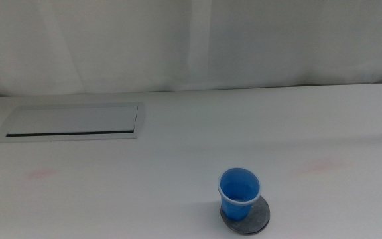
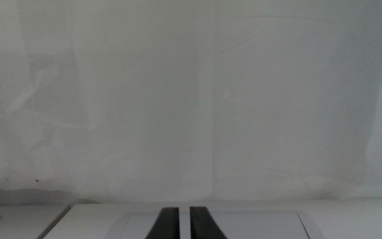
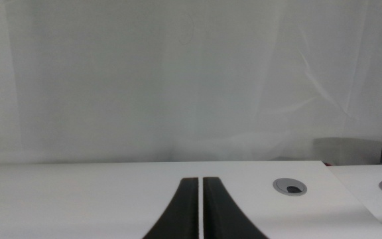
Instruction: Place an empty cup on a cup mat.
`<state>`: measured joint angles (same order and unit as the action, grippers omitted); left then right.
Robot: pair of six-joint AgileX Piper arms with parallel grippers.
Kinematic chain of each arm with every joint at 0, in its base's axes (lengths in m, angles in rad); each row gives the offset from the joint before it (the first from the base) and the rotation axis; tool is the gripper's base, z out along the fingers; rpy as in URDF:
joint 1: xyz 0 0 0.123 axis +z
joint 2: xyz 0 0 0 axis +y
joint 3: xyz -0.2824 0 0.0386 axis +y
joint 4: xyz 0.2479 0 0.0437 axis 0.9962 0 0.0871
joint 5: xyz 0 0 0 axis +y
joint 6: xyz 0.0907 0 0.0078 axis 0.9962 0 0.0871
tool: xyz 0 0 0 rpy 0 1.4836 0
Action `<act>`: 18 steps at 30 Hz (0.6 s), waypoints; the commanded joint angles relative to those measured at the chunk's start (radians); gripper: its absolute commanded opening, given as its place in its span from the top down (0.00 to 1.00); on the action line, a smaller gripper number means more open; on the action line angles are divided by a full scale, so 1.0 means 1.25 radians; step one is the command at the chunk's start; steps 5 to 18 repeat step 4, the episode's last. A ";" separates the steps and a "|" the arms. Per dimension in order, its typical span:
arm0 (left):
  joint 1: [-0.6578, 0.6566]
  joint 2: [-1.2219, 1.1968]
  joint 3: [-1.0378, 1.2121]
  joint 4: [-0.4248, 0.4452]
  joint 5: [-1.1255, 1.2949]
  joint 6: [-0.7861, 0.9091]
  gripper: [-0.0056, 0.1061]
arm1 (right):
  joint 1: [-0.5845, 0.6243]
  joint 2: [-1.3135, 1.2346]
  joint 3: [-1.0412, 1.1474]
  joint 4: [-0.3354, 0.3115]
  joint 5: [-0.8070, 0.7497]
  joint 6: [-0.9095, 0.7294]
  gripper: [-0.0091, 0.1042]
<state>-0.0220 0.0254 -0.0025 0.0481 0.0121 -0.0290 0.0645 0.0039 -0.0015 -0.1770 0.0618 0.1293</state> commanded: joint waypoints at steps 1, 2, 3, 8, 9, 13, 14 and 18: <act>0.002 -0.004 0.030 -0.002 0.000 -0.004 0.98 | -0.004 -0.028 0.028 -0.003 0.005 -0.005 0.94; 0.002 -0.004 0.030 -0.002 0.000 -0.004 0.98 | -0.004 -0.028 0.028 -0.003 0.005 -0.005 0.94; 0.002 -0.004 0.030 -0.002 0.000 -0.004 0.98 | -0.004 -0.028 0.028 -0.003 0.006 -0.005 0.94; 0.002 -0.004 0.030 -0.002 0.000 -0.004 0.98 | -0.004 -0.028 0.028 -0.003 0.006 -0.005 0.94; 0.002 -0.004 0.030 -0.002 0.000 -0.004 0.98 | -0.004 -0.028 0.028 -0.003 0.006 -0.005 0.94; 0.002 -0.004 0.030 -0.002 0.000 -0.004 0.98 | -0.004 -0.028 0.028 -0.003 0.006 -0.005 0.94; 0.002 -0.004 0.030 -0.002 0.000 -0.004 0.98 | -0.004 -0.028 0.028 -0.003 0.006 -0.005 0.94; 0.002 -0.004 0.030 -0.002 0.000 -0.004 0.98 | -0.004 -0.028 0.028 -0.003 0.006 -0.005 0.94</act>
